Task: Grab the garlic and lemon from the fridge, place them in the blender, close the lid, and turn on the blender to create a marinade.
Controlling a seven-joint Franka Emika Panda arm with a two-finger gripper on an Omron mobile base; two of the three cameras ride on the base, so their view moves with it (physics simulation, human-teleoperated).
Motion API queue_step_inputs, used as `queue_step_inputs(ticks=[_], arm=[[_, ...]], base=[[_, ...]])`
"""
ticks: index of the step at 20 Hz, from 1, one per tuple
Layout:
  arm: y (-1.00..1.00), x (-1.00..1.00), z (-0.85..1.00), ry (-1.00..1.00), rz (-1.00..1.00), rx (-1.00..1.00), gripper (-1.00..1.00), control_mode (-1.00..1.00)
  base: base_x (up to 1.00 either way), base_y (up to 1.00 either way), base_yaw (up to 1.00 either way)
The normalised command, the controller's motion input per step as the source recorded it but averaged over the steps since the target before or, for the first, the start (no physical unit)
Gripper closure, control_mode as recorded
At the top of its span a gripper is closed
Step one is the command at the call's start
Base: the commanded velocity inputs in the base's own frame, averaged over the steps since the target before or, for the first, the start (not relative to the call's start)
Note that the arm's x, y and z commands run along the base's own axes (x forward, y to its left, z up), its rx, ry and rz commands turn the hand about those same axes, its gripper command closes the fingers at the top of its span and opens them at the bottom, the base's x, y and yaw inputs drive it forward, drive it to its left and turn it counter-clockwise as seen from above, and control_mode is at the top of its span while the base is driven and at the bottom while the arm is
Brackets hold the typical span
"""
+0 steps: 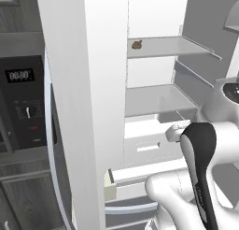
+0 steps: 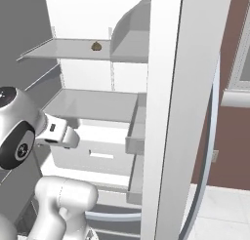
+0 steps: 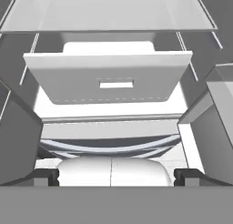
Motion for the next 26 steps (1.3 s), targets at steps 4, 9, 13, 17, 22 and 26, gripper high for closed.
queue_step_inputs(ticks=[4, 9, 13, 17, 22, 26], arm=[[0.09, 0.71, 1.00, -0.26, 0.00, 0.00, -1.00, -1.00], [0.02, 0.83, 1.00, -0.24, 0.01, 0.00, -1.00, -1.00], [0.00, 0.70, 0.80, -0.24, 0.00, 0.00, -1.00, -1.00], [0.00, 0.55, 0.39, -0.27, 0.00, 0.00, -1.00, -1.00], [0.05, 0.69, 0.07, -0.14, 0.00, 0.00, -1.00, -1.00], [0.13, 0.87, 0.01, 0.01, 0.00, 0.00, -1.00, -1.00]], base=[[0.00, 0.00, 0.00], [0.00, 0.00, 0.00], [0.00, 0.00, 0.00], [0.00, 0.00, 0.00], [0.00, 0.00, 0.00], [0.00, 0.00, 0.00]])
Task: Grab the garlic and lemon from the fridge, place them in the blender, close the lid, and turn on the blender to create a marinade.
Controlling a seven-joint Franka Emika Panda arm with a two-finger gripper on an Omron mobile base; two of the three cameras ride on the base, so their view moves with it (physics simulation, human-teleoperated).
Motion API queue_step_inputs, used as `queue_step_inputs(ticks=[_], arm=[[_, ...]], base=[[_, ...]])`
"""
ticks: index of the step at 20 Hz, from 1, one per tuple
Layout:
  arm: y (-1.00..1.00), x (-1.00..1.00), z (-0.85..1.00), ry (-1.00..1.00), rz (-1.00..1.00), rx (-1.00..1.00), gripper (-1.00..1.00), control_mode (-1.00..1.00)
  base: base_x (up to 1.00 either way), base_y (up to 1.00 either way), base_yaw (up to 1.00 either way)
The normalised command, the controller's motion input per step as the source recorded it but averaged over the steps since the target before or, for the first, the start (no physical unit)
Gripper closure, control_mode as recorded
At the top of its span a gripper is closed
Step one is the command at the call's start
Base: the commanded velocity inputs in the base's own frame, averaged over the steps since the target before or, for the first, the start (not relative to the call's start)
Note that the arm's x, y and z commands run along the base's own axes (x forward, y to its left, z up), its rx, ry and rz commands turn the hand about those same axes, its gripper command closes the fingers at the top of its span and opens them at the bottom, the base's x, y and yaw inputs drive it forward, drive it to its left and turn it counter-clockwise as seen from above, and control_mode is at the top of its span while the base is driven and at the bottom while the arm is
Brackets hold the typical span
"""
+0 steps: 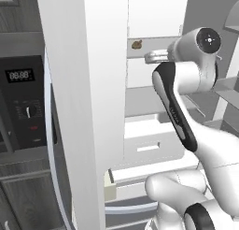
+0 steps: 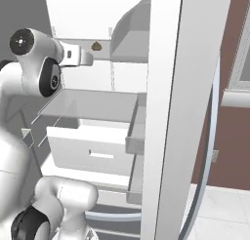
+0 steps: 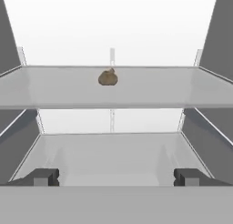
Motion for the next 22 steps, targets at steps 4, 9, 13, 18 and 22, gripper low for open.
queue_step_inputs(ticks=[4, 9, 13, 18, 22], arm=[[0.04, 0.88, 0.16, 0.08, 0.00, 0.00, -1.00, -1.00], [0.02, 0.86, 0.29, 0.15, 0.00, 0.00, -1.00, -1.00], [0.02, 0.81, 0.04, 0.19, 0.00, 0.00, -1.00, -1.00], [0.08, 0.74, -0.07, 0.14, 0.00, 0.00, -1.00, -1.00], [0.05, 0.66, -0.23, 0.03, 0.00, 0.00, -1.00, -1.00]], base=[[0.00, 0.00, 0.00], [0.00, 0.00, 0.00], [0.00, 0.00, 0.00], [0.00, 0.00, 0.00], [0.00, 0.00, 0.00]])
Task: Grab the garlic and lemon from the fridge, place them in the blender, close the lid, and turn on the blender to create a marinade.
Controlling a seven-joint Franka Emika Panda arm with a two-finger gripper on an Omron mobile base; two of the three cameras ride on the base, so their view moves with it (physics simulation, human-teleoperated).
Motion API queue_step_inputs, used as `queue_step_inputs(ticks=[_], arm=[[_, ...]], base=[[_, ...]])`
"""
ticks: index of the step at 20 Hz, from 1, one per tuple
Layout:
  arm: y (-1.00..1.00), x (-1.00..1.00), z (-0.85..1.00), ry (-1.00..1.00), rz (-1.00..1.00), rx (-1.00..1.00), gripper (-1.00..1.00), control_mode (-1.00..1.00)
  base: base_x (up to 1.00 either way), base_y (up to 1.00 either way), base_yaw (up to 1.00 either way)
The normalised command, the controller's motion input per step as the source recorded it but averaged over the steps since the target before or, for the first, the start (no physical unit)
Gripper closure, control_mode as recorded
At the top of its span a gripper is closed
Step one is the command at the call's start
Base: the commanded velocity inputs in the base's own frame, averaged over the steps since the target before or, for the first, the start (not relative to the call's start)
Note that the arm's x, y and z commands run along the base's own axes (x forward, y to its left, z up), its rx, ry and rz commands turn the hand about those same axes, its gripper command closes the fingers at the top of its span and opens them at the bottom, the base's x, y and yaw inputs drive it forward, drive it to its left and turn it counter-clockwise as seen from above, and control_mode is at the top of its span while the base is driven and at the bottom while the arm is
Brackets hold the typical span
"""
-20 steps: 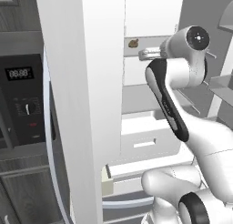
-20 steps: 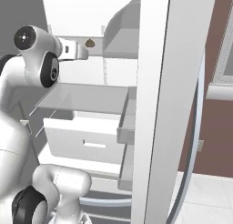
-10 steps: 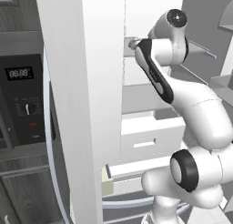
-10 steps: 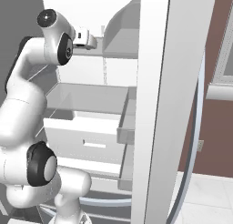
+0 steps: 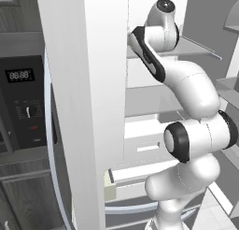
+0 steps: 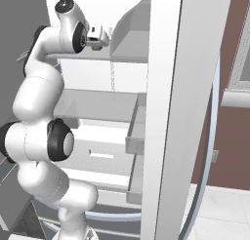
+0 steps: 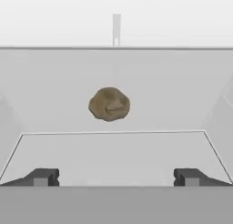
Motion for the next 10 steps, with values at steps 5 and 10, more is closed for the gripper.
queue_step_inputs(ticks=[5, 10], arm=[[0.10, 0.63, -0.21, 0.00, 0.00, 0.00, -1.00, -1.00], [0.07, 0.58, -0.21, 0.00, 0.00, 0.00, -1.00, -1.00]], base=[[0.00, 0.00, 0.00], [0.00, 0.00, 0.00]])
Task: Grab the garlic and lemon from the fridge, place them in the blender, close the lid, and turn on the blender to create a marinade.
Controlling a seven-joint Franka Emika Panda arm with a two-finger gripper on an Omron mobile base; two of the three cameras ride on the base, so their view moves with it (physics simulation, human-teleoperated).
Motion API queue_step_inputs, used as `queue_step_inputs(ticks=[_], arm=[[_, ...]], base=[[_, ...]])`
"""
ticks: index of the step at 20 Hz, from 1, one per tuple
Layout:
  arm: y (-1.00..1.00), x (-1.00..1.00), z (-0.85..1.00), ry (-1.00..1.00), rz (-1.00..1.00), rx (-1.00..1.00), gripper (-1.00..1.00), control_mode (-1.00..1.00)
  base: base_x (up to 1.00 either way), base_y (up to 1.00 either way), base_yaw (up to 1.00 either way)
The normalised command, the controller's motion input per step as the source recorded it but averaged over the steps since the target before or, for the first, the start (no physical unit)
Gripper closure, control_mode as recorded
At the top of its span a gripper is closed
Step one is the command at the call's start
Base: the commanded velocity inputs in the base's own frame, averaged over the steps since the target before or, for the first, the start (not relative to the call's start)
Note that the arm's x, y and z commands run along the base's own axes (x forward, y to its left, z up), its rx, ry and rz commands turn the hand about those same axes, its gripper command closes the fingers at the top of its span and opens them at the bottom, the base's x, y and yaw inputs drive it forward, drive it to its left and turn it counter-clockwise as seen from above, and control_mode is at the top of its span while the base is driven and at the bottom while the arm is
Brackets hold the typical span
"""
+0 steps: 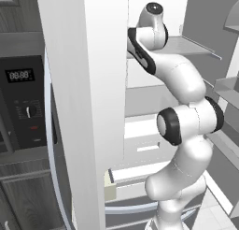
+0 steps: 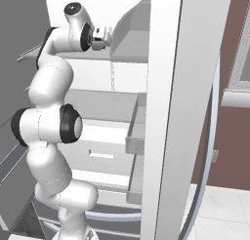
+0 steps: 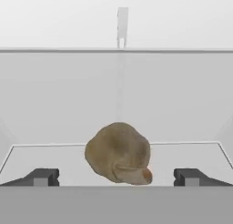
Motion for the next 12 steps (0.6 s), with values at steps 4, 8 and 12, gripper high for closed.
queue_step_inputs(ticks=[4, 8, 12], arm=[[0.04, 0.57, -0.14, 0.00, 0.00, 0.00, -1.00, -1.00], [0.02, 0.55, -0.10, 0.00, 0.00, 0.00, -1.00, -1.00], [0.01, 0.50, -0.10, 0.00, 0.00, 0.00, -1.00, -1.00]], base=[[0.00, 0.00, 0.00], [0.00, 0.00, 0.00], [0.00, 0.00, 0.00]])
